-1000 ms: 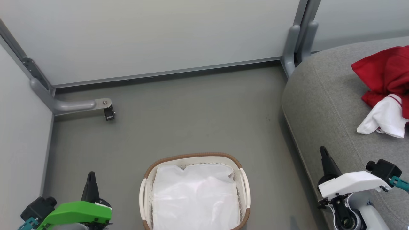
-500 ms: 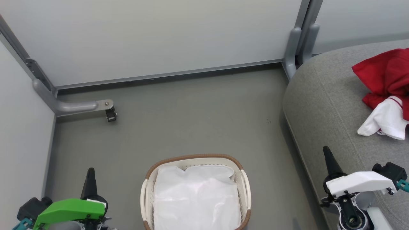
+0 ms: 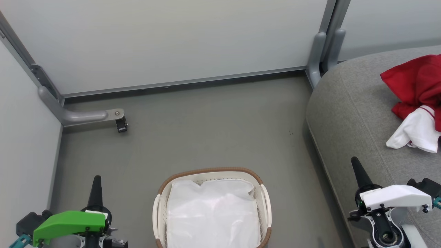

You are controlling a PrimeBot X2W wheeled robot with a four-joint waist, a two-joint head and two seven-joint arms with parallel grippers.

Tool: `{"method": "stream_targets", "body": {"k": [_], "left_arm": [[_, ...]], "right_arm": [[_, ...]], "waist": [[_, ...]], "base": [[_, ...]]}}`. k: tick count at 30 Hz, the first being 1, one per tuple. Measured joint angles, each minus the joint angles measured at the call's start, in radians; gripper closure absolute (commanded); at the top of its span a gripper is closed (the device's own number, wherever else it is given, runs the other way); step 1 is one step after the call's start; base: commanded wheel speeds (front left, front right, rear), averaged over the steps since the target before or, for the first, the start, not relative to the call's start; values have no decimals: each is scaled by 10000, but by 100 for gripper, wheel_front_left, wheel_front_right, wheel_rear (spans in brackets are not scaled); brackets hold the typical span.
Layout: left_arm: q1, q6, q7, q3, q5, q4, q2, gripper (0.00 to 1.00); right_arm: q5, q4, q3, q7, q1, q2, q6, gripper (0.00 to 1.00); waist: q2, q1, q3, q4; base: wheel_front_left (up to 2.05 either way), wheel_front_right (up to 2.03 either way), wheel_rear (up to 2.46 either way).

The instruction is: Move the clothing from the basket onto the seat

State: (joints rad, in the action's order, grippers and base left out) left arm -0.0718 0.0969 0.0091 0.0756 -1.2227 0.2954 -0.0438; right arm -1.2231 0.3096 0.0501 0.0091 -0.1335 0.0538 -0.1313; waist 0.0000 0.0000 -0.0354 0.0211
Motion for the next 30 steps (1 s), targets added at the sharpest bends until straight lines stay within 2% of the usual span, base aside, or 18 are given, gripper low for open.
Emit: {"method": "stream_targets", "body": {"k": [30], "left_arm": [[-181, 186, 662, 230, -2410, -313, -13, 100]], "right_arm": [[-2422, -403, 395, 658, 119, -36, 4, 100]], "waist": [[0, 0, 187, -121]], "base": [[0, 0, 0]]}}
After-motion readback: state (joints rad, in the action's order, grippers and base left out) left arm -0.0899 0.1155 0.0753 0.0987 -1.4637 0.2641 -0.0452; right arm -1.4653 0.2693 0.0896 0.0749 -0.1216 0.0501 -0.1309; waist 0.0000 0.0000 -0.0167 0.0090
